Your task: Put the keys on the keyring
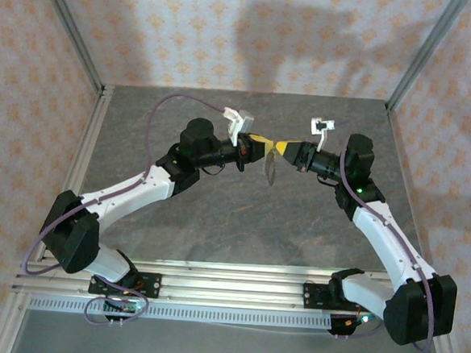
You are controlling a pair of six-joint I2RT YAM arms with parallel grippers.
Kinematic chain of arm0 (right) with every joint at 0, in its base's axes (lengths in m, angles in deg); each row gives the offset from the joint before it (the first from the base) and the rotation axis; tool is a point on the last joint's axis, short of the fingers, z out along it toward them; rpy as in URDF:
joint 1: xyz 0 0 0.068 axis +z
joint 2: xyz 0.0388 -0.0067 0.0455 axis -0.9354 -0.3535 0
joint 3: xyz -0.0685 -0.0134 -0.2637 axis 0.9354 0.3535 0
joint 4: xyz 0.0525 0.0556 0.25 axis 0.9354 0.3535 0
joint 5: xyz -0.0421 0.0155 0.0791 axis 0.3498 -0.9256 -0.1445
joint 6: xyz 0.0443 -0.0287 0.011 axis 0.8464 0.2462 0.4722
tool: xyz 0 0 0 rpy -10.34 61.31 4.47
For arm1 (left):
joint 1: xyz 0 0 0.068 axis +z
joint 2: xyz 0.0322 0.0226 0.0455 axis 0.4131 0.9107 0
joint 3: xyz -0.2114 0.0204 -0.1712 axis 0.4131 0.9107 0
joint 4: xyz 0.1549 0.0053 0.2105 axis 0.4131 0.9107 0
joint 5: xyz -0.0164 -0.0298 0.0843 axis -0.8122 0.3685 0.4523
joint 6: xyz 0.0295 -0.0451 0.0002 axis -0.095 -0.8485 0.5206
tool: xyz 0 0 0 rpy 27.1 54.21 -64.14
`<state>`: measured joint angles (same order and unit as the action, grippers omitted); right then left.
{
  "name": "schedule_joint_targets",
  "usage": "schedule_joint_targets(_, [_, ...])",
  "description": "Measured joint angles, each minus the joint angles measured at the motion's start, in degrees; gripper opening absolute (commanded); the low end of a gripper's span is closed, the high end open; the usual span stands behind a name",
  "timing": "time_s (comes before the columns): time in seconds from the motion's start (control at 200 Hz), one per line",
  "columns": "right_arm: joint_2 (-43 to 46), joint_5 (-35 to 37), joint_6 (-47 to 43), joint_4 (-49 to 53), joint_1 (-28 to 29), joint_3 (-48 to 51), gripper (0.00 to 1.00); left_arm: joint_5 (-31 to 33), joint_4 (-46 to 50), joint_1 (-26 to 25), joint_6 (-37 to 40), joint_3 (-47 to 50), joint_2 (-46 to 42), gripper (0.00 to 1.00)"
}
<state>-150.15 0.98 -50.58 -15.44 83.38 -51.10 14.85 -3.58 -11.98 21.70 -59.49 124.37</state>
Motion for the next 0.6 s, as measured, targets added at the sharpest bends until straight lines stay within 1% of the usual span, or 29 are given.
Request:
schedule_joint_targets(0.43, [0.0, 0.3, 1.5, 0.0, 0.0, 3.4, 0.0, 1.4, -1.3, 0.0, 0.0, 0.1, -1.0, 0.0])
schedule_joint_targets(0.601, [1.7, 3.4, 2.4, 0.0, -1.1, 3.9, 0.0, 1.6, -1.4, 0.0, 0.0, 0.1, -1.2, 0.0])
